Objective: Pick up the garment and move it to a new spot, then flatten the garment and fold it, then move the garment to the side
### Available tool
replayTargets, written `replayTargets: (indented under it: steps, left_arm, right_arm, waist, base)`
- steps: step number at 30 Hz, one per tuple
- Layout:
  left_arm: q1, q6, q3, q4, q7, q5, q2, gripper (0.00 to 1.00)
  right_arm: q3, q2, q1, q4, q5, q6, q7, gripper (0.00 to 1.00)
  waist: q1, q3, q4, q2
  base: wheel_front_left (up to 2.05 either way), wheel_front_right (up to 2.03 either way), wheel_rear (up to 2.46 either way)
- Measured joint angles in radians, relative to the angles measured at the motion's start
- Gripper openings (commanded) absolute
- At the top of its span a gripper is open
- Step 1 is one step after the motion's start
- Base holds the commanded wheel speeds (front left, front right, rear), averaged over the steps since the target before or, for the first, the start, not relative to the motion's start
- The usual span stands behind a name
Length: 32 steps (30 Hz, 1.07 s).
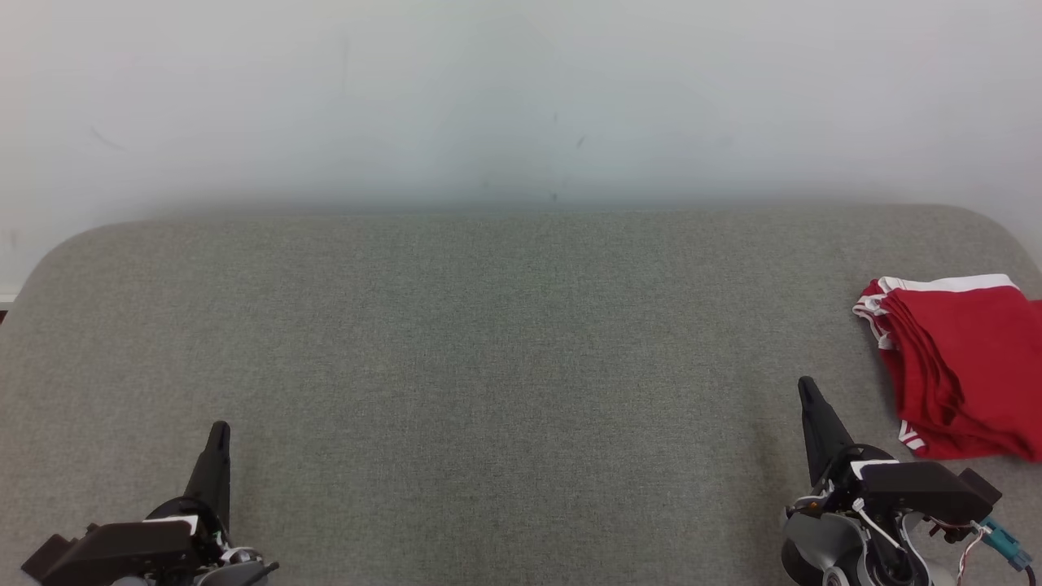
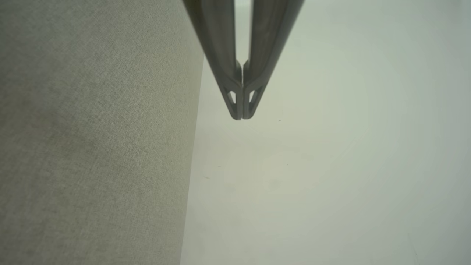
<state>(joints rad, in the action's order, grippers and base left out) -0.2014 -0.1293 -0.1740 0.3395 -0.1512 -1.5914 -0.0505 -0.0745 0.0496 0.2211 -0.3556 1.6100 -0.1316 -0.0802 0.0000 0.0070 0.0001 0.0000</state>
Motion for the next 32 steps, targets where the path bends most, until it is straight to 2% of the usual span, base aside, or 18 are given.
replayTargets:
  steps: [32]
  left_arm:
    - [0.0, 0.0, 0.0, 0.0, 0.0, 0.0, 0.0, 0.0]
  right_arm:
    - [0.0, 0.0, 0.0, -0.001, 0.0, 0.0, 0.0, 0.0]
  waist:
    - [0.0, 0.0, 0.0, 0.0]
  base:
    - [0.0, 0.0, 0.0]
